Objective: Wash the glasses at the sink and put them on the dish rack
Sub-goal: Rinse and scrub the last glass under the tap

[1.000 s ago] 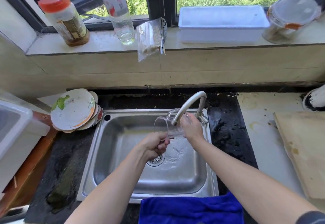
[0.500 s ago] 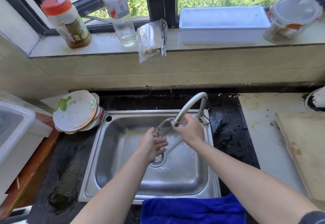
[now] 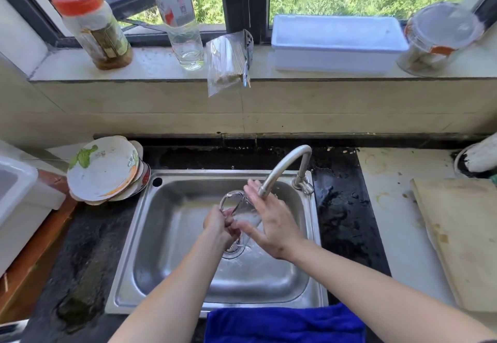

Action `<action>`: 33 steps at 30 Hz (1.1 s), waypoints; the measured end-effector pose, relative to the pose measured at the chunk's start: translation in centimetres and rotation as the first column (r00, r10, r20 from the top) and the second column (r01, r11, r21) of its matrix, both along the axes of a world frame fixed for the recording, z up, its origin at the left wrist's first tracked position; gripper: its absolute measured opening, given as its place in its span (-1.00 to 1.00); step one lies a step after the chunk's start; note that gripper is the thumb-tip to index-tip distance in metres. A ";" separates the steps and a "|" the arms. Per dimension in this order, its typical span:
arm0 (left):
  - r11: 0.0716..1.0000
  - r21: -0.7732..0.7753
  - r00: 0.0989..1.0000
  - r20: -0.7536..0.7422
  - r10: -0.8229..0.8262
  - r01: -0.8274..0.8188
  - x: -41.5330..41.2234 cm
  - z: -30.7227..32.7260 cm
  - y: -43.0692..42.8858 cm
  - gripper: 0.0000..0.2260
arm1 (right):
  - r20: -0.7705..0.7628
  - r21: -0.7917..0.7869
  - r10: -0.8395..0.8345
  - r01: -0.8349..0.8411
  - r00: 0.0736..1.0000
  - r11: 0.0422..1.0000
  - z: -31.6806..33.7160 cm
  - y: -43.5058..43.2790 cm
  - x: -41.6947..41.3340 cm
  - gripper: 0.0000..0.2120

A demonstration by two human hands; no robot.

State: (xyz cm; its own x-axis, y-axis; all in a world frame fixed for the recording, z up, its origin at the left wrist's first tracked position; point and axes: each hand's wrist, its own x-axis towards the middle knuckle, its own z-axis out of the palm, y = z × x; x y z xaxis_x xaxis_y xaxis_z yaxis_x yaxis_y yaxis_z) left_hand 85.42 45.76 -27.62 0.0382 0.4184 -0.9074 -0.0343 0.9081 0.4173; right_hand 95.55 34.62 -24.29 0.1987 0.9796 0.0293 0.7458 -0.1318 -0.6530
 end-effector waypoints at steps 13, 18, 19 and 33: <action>0.857 0.208 0.882 -0.094 -0.462 0.472 -0.4 1.6 -0.2 -0.64 | -0.743 -0.233 -0.373 0.307 0.556 0.923 0.7 1.5 3.4 -0.58; 0.715 0.411 0.806 -0.091 -0.584 0.565 0.5 2.7 -0.7 -0.69 | -0.818 -0.396 -0.454 0.225 0.353 0.890 -0.4 1.4 5.7 -0.43; 0.687 0.450 0.796 -0.096 -0.597 0.570 0.7 2.6 -0.9 -0.71 | -0.824 -0.433 -0.479 0.210 0.303 0.877 -0.7 1.3 6.0 -0.42; 0.501 0.474 0.668 -0.301 -0.681 0.724 3.9 2.2 -2.3 -0.72 | 0.097 -0.393 -0.454 0.453 0.886 0.800 -4.4 -1.2 12.4 -0.52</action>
State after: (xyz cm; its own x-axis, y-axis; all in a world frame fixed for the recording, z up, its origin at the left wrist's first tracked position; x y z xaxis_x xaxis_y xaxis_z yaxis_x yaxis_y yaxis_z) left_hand 89.28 43.42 -25.42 0.4843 0.6687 -0.5643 0.5633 0.2551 0.7858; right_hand 107.96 33.40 -28.68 0.6225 0.7054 -0.3389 0.5353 -0.6997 -0.4731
